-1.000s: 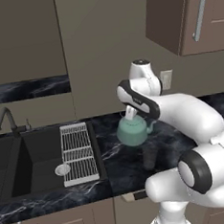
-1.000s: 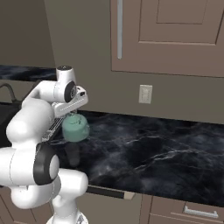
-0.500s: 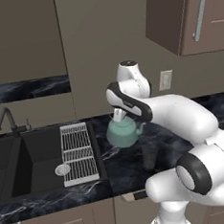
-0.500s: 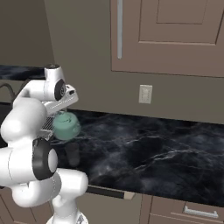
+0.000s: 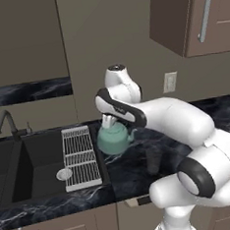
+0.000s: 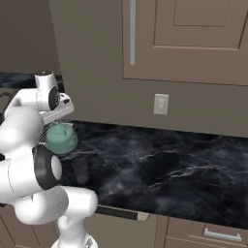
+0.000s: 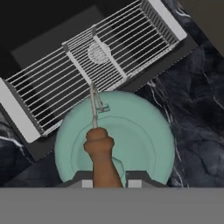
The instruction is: Place the glass cup in the left basin and the kettle in the right basin of the sink.
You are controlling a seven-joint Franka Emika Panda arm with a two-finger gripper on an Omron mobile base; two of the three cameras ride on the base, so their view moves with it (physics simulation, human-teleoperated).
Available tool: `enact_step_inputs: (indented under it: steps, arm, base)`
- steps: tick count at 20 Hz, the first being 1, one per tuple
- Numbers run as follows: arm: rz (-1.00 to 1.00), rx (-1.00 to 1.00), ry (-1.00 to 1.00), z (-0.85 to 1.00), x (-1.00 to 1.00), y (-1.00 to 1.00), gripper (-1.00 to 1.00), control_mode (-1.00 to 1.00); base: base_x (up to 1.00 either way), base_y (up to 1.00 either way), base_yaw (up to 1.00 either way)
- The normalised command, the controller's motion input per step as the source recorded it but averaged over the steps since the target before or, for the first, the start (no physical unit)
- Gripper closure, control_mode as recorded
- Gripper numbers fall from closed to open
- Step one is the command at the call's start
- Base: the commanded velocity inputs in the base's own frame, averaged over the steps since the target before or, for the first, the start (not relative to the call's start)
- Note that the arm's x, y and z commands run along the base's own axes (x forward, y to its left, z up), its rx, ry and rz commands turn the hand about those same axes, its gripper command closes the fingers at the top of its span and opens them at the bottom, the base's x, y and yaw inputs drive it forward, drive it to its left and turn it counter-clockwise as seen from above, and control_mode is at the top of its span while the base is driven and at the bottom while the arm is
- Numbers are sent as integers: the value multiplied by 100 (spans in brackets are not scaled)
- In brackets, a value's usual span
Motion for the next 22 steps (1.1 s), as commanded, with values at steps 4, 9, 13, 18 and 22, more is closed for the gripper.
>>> enact_step_inputs:
  steps: [4, 9, 13, 18, 22]
  arm:
    - [2, 0, 0, 0, 0, 58, 100, -100]
    - [1, 0, 0, 0, 0, 58, 100, -100]
    - [1, 0, 0, 0, 0, 59, 100, -100]
    - [0, 0, 0, 0, 8, 57, 100, -100]
    - [0, 0, 0, 0, 12, 52, 100, -100]
  base:
    - [0, 0, 0]
    - [0, 0, 0]
    - [0, 0, 0]
    - [0, 0, 0]
    - [0, 0, 0]
